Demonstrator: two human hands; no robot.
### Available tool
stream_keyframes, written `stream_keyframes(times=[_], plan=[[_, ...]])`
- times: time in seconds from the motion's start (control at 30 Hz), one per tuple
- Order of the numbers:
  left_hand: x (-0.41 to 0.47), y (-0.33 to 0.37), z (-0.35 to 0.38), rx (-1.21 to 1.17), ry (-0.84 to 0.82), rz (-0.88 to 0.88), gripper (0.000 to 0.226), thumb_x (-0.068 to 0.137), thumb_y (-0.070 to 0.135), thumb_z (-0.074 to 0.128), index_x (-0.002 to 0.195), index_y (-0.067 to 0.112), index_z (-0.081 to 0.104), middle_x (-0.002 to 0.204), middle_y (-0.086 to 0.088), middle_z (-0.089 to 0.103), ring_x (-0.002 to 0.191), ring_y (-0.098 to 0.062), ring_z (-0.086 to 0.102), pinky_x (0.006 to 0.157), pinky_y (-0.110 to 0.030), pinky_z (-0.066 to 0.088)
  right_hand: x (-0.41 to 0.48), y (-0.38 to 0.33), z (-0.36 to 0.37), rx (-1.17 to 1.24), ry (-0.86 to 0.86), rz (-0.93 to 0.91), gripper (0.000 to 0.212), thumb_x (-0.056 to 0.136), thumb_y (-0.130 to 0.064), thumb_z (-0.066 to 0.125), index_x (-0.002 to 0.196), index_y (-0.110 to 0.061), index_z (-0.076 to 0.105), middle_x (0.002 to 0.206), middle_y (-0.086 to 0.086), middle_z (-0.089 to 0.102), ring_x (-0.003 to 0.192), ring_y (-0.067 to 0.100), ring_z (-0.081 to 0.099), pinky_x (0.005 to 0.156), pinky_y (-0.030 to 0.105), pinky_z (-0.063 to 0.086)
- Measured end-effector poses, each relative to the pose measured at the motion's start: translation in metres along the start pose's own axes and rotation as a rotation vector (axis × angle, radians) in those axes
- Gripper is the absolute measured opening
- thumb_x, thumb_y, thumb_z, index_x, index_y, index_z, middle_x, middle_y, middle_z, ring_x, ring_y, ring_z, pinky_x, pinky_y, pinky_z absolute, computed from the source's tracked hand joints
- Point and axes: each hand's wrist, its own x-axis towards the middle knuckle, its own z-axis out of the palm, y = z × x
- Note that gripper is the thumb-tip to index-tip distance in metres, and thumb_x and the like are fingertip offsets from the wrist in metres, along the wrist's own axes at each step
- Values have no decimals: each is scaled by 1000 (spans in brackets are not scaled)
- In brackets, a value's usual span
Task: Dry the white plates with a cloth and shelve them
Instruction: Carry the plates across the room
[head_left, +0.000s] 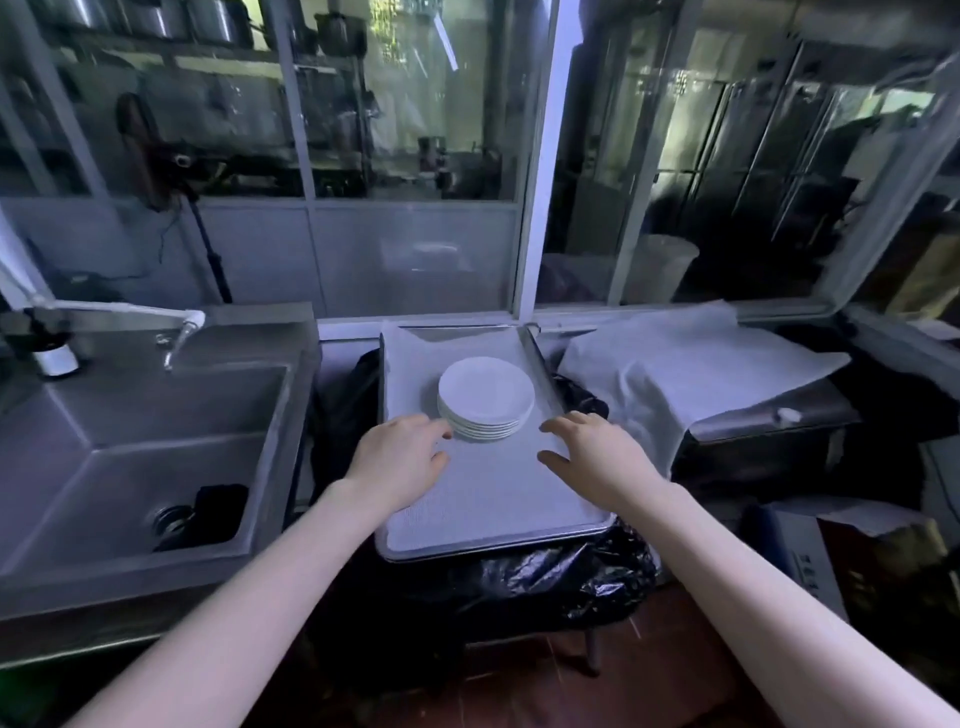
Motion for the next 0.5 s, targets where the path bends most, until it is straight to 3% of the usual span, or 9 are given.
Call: stream_keyframes(times=[0.3, 0.5], plan=[[153, -37, 73, -122, -40, -125, 33, 99, 32, 56, 131, 28, 62, 116, 4, 65, 109, -22, 61, 78, -31, 46, 168, 71, 62, 59, -86, 4, 49, 97, -42, 52, 143, -25, 45, 133, 2, 55, 126, 24, 47, 96, 37, 42], [229, -55, 125, -189, -124, -290, 38, 100, 36, 56, 137, 27, 57, 124, 2, 59, 117, -21, 56, 88, -38, 51, 268, 109, 118, 126, -236, -35, 52, 97, -40, 53, 145, -23, 42, 141, 5, 48, 131, 27, 42, 104, 41, 40]])
